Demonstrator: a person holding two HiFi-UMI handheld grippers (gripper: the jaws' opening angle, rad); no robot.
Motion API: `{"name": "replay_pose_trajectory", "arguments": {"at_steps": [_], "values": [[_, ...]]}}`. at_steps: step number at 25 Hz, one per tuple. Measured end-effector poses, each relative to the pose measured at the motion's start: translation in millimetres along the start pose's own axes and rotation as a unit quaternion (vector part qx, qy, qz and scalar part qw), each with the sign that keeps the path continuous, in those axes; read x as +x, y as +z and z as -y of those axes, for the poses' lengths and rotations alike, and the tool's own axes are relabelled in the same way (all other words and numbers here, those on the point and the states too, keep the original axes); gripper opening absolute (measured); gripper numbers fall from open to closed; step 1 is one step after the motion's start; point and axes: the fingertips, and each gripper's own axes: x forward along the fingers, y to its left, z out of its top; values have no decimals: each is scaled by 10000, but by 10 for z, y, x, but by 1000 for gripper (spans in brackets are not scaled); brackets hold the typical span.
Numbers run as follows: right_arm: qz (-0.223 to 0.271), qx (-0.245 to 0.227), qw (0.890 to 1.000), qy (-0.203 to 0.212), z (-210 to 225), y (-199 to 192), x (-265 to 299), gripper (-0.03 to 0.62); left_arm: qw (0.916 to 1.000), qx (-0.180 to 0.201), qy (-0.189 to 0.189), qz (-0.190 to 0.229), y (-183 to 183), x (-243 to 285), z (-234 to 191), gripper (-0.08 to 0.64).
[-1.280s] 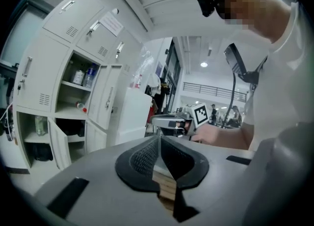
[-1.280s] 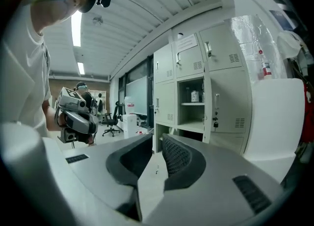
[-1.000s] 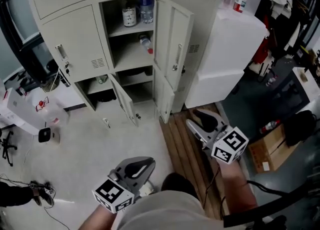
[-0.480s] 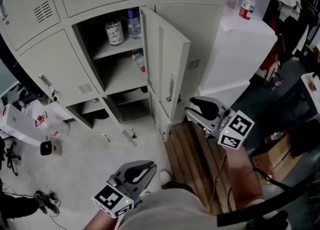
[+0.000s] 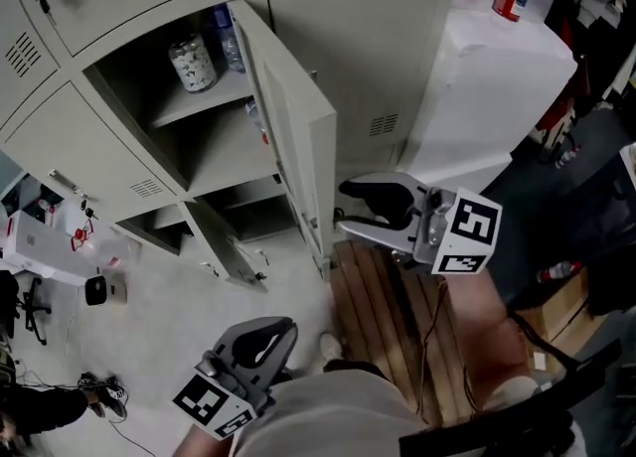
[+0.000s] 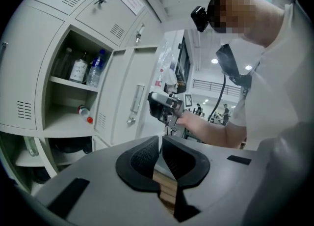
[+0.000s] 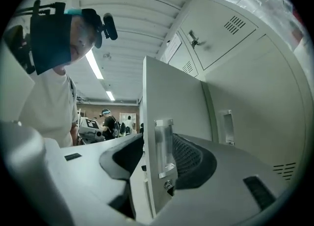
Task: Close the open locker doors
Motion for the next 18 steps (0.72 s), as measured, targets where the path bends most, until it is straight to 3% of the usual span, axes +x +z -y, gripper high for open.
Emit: {"name": "replay_pose_trajectory", "arguments": {"at_steps": [7,18], "values": [[-88,11,9974,710,-95,-18,174,152,9998,87,-131,-79,74,124,-113,31],[-216,-148,9987,440,-197,-62,454,130,9994,222,-232,99,152,-132,-322,31]]}}
